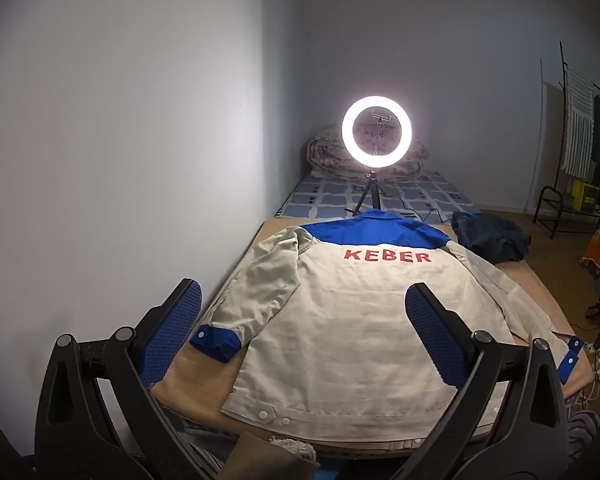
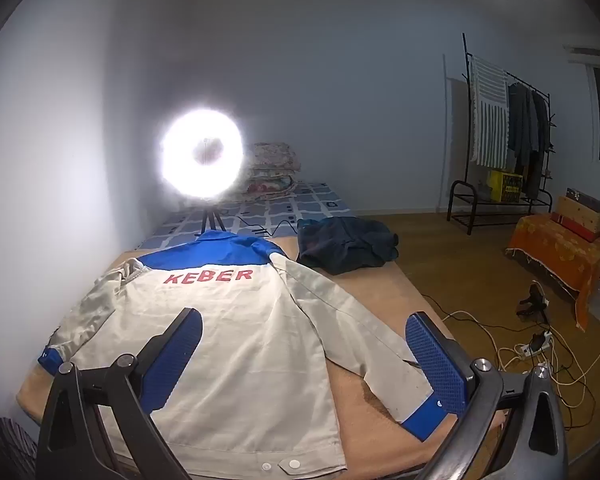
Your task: Fold large clothes
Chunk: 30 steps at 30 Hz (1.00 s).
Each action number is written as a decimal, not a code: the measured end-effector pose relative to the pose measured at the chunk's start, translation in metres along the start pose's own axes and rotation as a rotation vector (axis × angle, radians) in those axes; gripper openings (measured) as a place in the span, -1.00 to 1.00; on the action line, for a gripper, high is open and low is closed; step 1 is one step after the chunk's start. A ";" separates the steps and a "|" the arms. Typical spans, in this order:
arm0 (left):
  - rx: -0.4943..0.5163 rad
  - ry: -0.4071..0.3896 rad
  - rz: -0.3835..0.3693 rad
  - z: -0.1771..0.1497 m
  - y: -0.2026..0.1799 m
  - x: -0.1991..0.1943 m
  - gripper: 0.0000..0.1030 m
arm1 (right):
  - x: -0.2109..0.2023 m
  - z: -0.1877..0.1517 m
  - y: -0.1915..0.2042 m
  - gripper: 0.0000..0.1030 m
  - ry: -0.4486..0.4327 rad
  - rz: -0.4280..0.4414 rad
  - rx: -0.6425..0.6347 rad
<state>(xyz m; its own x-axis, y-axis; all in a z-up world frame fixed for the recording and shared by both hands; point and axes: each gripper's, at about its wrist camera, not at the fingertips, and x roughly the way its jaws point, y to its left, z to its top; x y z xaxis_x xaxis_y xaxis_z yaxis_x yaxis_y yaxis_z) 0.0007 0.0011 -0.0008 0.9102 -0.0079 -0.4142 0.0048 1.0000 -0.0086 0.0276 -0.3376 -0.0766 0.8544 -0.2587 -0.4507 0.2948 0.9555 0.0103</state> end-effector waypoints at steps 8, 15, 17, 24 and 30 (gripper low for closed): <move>0.009 -0.004 0.008 0.001 0.007 0.006 1.00 | -0.002 -0.002 0.001 0.99 -0.007 0.008 0.010; 0.013 -0.013 0.008 0.001 0.002 -0.002 1.00 | -0.005 -0.004 0.001 0.99 -0.001 0.010 0.012; 0.016 -0.016 0.014 0.001 0.001 -0.003 1.00 | -0.004 -0.002 0.002 0.99 0.001 0.011 0.013; 0.012 -0.017 0.010 0.007 0.003 -0.012 1.00 | -0.004 -0.001 0.002 0.99 0.002 0.011 0.017; 0.011 -0.018 0.009 0.009 0.003 -0.014 1.00 | -0.004 -0.001 0.001 0.99 0.003 0.014 0.021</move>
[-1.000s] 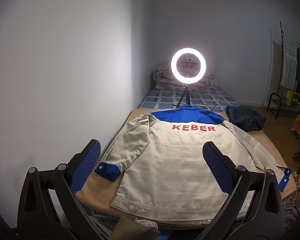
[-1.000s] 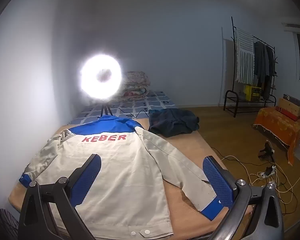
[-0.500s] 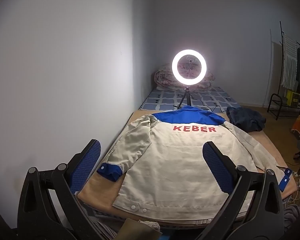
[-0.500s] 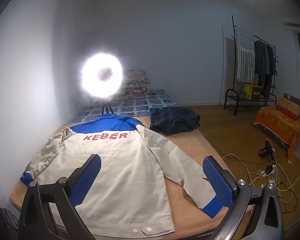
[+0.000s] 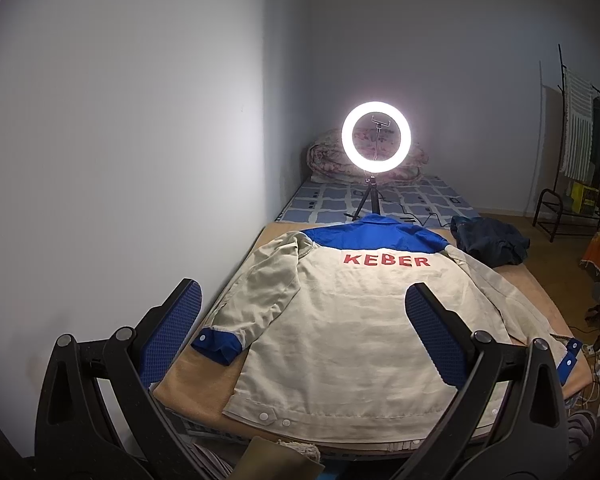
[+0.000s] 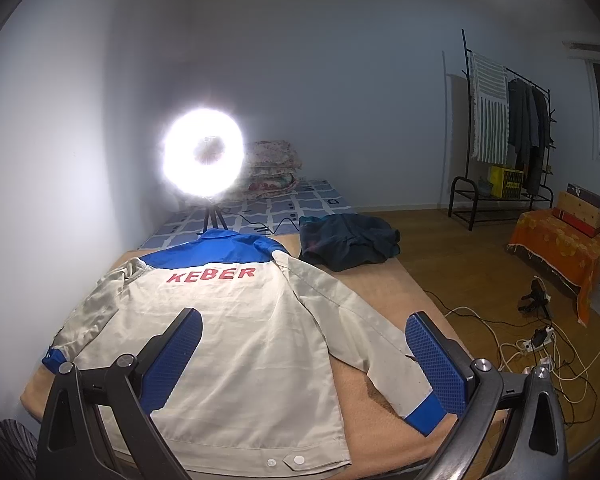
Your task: Fold large clothes
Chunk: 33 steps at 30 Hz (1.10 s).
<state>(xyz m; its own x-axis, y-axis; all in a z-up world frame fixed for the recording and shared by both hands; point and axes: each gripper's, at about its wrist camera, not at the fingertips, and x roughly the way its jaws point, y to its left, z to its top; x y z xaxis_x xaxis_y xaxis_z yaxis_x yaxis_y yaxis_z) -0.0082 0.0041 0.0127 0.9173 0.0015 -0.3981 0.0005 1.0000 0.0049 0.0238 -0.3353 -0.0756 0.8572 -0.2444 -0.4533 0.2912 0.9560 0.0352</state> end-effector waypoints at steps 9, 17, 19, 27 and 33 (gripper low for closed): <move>0.004 -0.003 0.006 0.007 -0.005 -0.005 1.00 | 0.001 0.002 -0.001 0.99 -0.004 0.003 0.006; 0.003 -0.005 0.006 0.008 -0.007 -0.006 1.00 | 0.002 0.003 0.000 0.99 -0.001 0.003 0.003; 0.004 -0.006 0.006 0.006 -0.006 -0.005 1.00 | 0.002 0.003 0.000 0.99 -0.001 0.003 0.003; 0.002 -0.007 0.004 0.008 -0.007 -0.007 1.00 | 0.004 0.004 0.001 0.99 0.002 -0.003 0.005; 0.005 -0.005 0.005 0.007 -0.006 -0.007 1.00 | 0.003 0.005 0.001 0.99 0.002 -0.002 0.007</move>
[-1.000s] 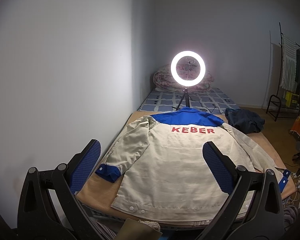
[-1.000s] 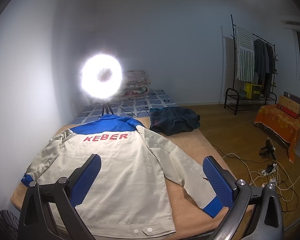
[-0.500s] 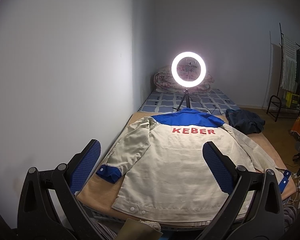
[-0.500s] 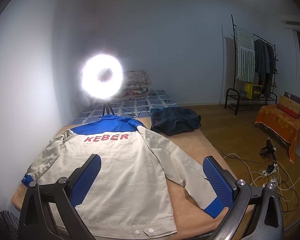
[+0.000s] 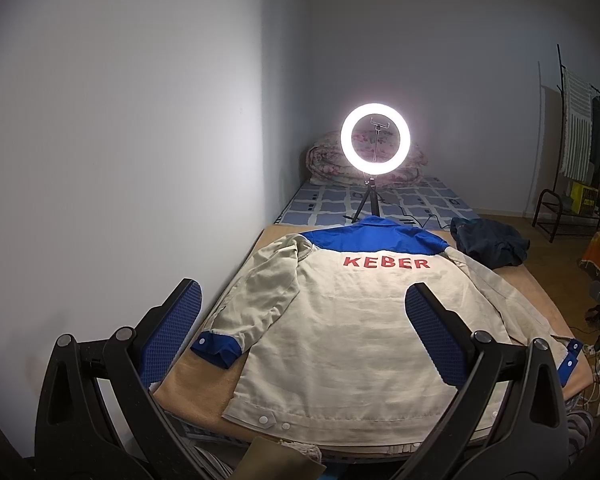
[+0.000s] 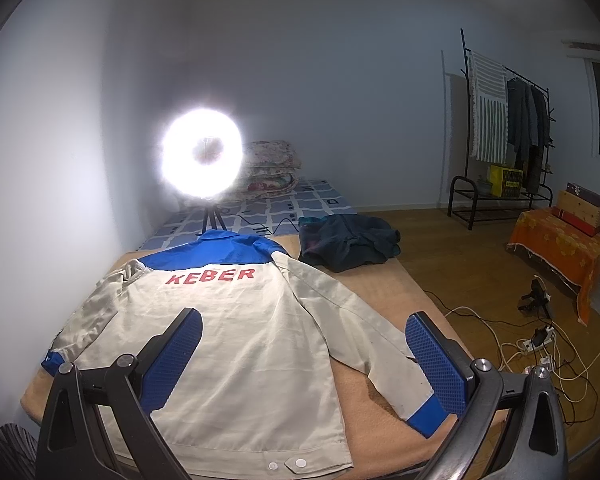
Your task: Fold large clothes
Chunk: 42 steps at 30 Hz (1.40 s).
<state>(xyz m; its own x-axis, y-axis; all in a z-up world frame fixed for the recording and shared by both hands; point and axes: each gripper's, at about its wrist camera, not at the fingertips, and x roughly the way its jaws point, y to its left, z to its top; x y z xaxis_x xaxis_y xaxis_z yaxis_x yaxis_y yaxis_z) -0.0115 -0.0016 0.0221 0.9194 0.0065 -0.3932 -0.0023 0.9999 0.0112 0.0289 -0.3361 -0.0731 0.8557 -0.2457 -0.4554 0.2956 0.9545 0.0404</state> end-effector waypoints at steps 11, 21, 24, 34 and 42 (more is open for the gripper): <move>-0.009 0.001 -0.001 0.000 -0.001 0.000 1.00 | 0.009 0.004 0.003 0.99 0.013 -0.031 0.002; -0.005 0.005 0.018 -0.007 0.003 0.009 1.00 | 0.010 0.003 0.007 0.99 0.001 -0.043 -0.003; -0.004 0.012 0.026 -0.013 0.007 0.019 1.00 | 0.011 0.005 0.009 0.99 -0.001 -0.041 -0.003; -0.012 0.030 0.056 -0.027 0.027 0.032 1.00 | 0.022 0.011 0.035 0.99 0.010 0.024 -0.015; -0.030 0.088 0.102 -0.053 0.058 0.046 1.00 | 0.043 0.011 0.089 0.99 0.029 0.151 -0.062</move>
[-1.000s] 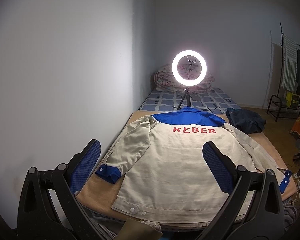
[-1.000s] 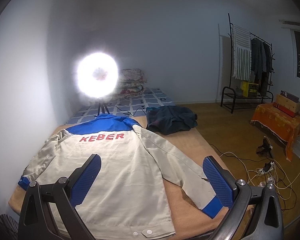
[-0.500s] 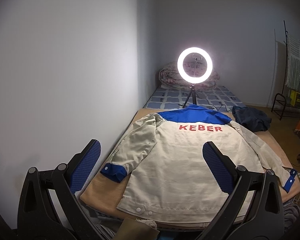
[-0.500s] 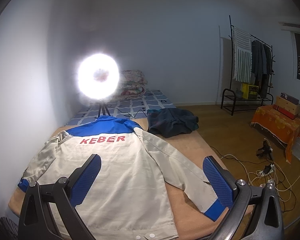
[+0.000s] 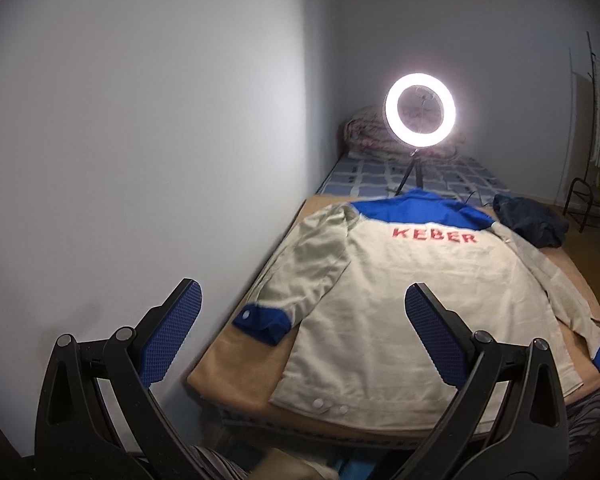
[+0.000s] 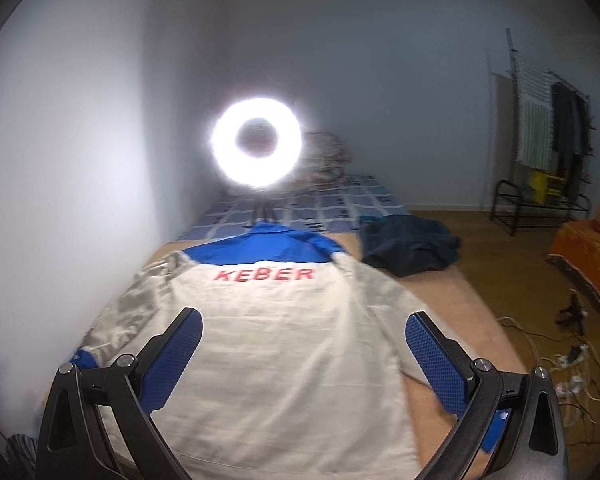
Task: Fold large clothes
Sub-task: 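Reach the right tool to the blue sleeve cuff and close on it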
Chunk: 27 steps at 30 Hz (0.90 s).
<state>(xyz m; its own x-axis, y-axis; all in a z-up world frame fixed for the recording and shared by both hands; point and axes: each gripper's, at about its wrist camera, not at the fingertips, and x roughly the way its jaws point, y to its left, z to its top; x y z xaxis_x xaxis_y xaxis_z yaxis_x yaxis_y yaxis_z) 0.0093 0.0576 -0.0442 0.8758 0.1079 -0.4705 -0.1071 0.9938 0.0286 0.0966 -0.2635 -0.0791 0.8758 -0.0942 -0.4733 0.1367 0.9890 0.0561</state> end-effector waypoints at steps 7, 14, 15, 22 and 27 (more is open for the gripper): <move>-0.040 0.065 0.010 -0.029 0.029 0.017 0.99 | 0.039 0.002 0.062 0.95 0.037 0.212 -0.061; -0.066 0.111 0.002 -0.052 0.048 0.023 0.82 | 0.102 -0.012 0.145 0.61 0.242 0.522 -0.103; -0.067 0.119 0.001 -0.055 0.050 0.024 0.81 | 0.115 -0.017 0.158 0.57 0.291 0.562 -0.092; -0.096 0.152 0.006 -0.065 0.064 0.031 0.77 | 0.200 -0.068 0.230 0.26 0.574 0.677 -0.013; -0.152 0.198 0.009 -0.071 0.078 0.047 0.78 | 0.247 -0.100 0.265 0.19 0.694 0.695 0.038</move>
<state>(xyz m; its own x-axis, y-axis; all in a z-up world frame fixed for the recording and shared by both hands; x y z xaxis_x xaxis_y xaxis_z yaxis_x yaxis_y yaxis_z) 0.0086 0.1386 -0.1271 0.7665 0.0949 -0.6352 -0.1972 0.9760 -0.0922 0.3026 -0.0131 -0.2688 0.3019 0.6074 -0.7348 -0.2804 0.7933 0.5405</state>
